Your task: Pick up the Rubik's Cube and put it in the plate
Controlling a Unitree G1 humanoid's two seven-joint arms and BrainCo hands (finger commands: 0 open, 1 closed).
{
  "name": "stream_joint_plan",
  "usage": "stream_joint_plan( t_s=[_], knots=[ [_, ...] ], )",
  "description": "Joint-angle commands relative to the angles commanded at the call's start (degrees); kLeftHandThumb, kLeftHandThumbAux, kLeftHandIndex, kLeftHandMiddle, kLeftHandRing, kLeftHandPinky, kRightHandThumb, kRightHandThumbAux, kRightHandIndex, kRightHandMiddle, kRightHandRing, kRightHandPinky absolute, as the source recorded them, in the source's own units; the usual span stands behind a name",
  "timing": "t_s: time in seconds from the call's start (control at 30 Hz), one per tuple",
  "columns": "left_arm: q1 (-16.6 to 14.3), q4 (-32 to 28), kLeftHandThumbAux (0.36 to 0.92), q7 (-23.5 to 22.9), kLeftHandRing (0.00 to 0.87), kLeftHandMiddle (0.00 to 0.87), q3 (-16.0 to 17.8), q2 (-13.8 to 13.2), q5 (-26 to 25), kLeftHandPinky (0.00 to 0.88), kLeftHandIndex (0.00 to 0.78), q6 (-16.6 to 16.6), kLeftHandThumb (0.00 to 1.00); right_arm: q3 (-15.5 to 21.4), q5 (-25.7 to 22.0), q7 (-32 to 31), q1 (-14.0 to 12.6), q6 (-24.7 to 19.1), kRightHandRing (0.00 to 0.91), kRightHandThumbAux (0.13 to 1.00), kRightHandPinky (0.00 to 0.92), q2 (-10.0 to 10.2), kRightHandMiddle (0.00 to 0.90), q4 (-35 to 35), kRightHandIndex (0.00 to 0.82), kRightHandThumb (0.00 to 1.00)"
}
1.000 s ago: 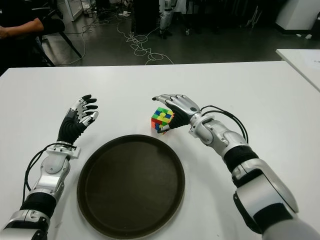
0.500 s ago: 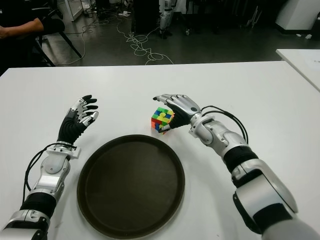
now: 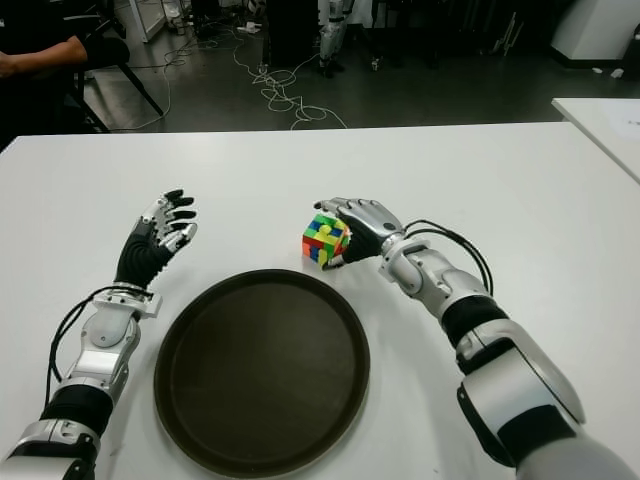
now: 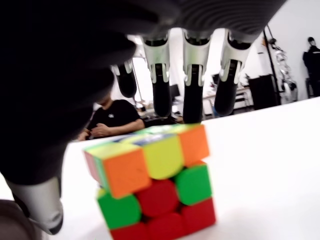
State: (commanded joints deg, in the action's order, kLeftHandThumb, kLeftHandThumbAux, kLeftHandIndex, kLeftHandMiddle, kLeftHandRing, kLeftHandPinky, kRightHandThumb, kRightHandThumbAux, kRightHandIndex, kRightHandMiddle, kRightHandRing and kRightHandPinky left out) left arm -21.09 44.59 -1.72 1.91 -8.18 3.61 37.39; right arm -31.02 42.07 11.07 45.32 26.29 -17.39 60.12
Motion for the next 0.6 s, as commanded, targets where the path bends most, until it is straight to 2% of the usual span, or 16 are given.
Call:
stream_joint_plan(
  t_s=[0.17, 0.47, 0.6],
  knots=[
    [0.05, -0.29, 0.567, -0.33, 0.211, 0.202, 0.00, 0.04, -0.24, 0.207, 0.141, -0.51, 0.171, -0.38, 0.03, 0.72, -0.05, -0.74, 0.221, 0.692, 0.230, 0.08, 0.203, -0.10, 0.152, 0.000],
    [0.03, -0.14, 0.568, 0.18, 0.212, 0.207, -0.06, -0.07, 0.22, 0.200, 0.145, -0.37, 0.166, -1.01, 0.39, 2.67, 0.03, -0.02, 0.257, 0.703, 0.282, -0.06, 0.228, 0.59, 0.165, 0.000],
    [0.00, -0.07, 0.573, -0.01, 0.217, 0.202, -0.04, -0.03, 0.06, 0.225, 0.142, -0.31, 0.163, -1.06, 0.39, 2.78, 0.17, -0.31, 0.255, 0.704, 0.258, 0.10, 0.230, 0.94, 0.162, 0.000]
  ],
)
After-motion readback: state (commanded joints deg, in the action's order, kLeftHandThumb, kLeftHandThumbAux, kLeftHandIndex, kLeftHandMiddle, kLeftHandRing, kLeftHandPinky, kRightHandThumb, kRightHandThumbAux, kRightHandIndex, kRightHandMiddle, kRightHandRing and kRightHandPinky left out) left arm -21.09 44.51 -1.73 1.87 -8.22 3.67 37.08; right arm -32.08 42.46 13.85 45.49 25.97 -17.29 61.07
